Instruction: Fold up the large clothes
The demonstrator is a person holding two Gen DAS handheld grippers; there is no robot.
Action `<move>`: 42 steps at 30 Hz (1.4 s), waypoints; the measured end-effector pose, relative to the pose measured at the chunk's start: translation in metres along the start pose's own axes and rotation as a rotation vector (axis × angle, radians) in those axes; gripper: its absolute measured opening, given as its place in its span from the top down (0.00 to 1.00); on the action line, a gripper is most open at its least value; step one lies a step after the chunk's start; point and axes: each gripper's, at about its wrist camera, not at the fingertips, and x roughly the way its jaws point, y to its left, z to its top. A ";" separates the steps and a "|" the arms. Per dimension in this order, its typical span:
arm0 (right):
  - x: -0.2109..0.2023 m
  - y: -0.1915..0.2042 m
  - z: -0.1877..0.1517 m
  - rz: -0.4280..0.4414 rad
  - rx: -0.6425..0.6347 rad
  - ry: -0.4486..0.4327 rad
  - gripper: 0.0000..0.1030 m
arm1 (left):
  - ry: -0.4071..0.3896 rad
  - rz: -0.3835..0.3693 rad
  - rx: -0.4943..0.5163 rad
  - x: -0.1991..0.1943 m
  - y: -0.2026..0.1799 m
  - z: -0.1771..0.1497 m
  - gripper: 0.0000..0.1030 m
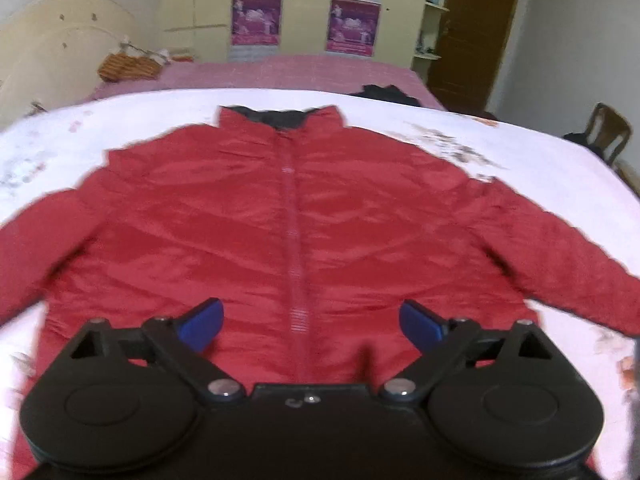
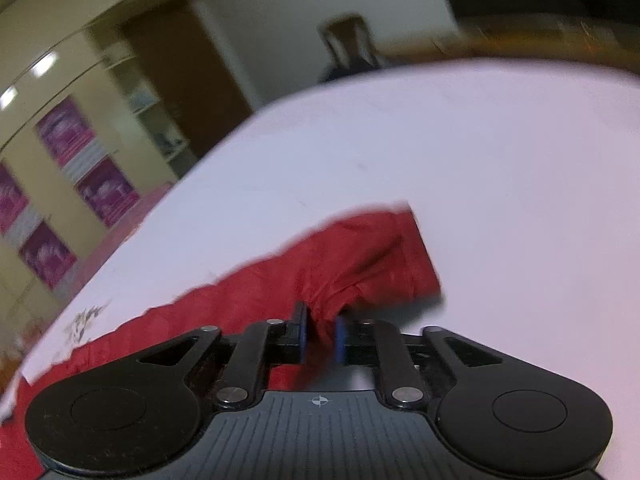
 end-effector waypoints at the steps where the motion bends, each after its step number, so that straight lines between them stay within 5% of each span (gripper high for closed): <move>1: -0.004 0.012 0.001 0.025 -0.041 -0.014 0.90 | -0.010 0.020 0.005 -0.001 0.006 0.000 0.09; 5: -0.025 0.086 -0.008 0.166 -0.223 -0.049 0.90 | -0.047 0.080 -0.019 -0.001 0.049 0.002 0.11; 9: -0.038 0.159 -0.035 0.293 -0.341 -0.006 0.90 | -0.059 0.049 -0.063 0.002 0.093 0.010 0.24; 16: -0.054 0.269 -0.114 0.438 -0.536 0.124 0.90 | -0.072 -0.008 -0.128 0.004 0.147 0.011 0.24; 21: -0.058 0.316 -0.173 0.498 -0.652 0.197 0.90 | -0.074 -0.059 -0.188 0.006 0.182 0.004 0.35; 32: -0.042 0.399 -0.261 0.641 -0.812 0.385 0.90 | -0.086 -0.149 -0.286 0.009 0.220 0.006 0.35; 35: -0.043 0.407 -0.280 0.693 -0.833 0.409 0.90 | -0.095 -0.166 -0.287 0.010 0.219 0.010 0.22; 36: -0.046 0.409 -0.284 0.707 -0.848 0.417 0.89 | -0.103 -0.168 -0.287 0.010 0.218 0.011 0.09; 38: -0.053 0.412 -0.289 0.701 -0.903 0.390 0.88 | -0.120 -0.180 -0.287 0.012 0.211 0.015 0.05; 40: -0.057 0.409 -0.281 0.716 -0.884 0.362 0.69 | -0.106 -0.211 -0.279 0.018 0.203 0.021 0.07; 41: -0.061 0.403 -0.272 0.717 -0.855 0.336 0.36 | -0.102 -0.231 -0.271 0.022 0.197 0.025 0.08; 42: -0.066 0.397 -0.263 0.720 -0.832 0.300 0.24 | -0.097 -0.246 -0.262 0.026 0.192 0.028 0.10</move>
